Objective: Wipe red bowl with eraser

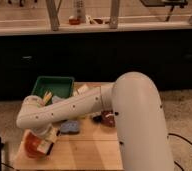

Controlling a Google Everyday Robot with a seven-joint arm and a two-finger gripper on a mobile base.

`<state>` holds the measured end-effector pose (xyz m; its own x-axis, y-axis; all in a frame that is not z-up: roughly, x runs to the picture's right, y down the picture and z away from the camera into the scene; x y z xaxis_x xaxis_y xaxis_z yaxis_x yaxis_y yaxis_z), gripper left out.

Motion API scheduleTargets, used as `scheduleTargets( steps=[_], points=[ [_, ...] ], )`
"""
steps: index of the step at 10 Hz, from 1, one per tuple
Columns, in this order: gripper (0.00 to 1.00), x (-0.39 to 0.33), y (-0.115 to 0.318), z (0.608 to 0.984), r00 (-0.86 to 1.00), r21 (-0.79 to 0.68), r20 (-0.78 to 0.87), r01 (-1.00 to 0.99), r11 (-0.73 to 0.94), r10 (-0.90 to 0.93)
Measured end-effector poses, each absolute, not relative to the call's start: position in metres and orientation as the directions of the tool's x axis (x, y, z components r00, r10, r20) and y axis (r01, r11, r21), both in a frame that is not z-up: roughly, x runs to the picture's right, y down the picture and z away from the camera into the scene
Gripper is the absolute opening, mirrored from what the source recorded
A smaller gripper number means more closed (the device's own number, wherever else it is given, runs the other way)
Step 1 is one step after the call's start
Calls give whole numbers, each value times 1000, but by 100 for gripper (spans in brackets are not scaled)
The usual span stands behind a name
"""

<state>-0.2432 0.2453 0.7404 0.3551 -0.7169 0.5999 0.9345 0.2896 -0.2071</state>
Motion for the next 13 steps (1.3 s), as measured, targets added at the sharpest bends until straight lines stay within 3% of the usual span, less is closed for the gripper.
scheduleTargets(
  steps=[6, 13],
  points=[
    [0, -285, 224, 765, 316, -191, 598, 949, 252, -736],
    [0, -336, 247, 737, 146, -47, 647, 987, 153, -748]
  ],
)
